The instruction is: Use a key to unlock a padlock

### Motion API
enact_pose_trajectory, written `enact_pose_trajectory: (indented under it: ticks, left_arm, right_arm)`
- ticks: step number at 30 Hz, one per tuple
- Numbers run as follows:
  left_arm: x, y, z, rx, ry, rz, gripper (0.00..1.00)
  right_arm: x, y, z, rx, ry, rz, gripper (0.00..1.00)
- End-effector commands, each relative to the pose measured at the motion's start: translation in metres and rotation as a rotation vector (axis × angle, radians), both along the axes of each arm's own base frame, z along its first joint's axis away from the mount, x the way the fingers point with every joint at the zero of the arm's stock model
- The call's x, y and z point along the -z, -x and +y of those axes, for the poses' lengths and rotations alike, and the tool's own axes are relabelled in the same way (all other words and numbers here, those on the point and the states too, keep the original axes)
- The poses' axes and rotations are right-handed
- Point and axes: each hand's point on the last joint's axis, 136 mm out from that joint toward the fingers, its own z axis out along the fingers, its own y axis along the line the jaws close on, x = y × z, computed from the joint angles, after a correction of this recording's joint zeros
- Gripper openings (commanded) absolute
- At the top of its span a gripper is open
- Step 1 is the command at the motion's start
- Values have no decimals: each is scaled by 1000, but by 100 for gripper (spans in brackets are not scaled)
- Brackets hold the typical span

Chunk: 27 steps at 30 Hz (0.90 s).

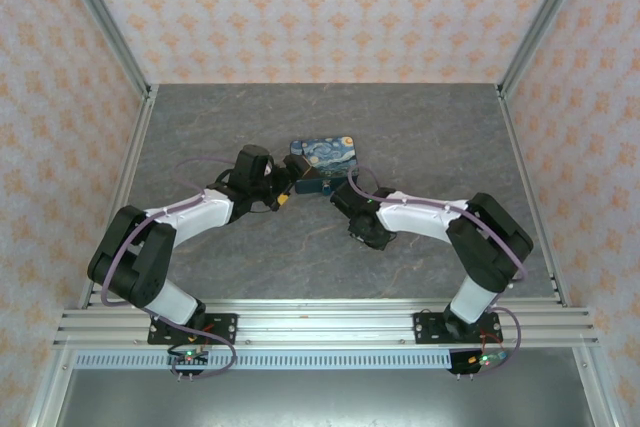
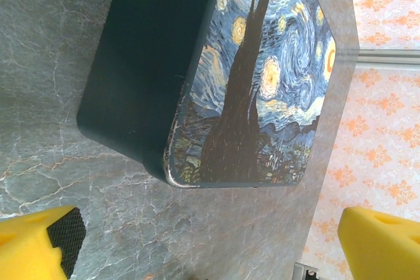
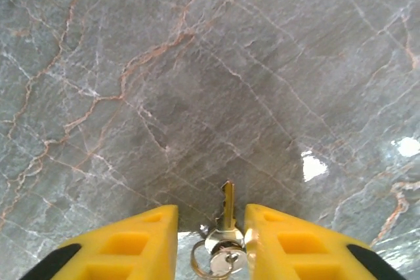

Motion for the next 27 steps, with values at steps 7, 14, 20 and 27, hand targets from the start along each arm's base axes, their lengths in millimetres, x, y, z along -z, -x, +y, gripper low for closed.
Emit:
enact_pose_trajectory:
  ticks: [7, 14, 20, 27]
  left_arm:
    - [-4, -1, 2, 8, -6, -8, 100]
    - [1, 2, 6, 8, -41, 9, 100]
    - [2, 4, 10, 6, -67, 7, 100]
    - [-3, 6, 10, 11, -75, 0, 100]
  right_arm:
    - [17, 14, 5, -34, -59, 46, 0]
    - [-2, -2, 6, -89, -170, -70, 0]
    - [-29, -14, 8, -144, -270, -193, 0]
    - [-61, -26, 15, -211, -334, -321, 0]
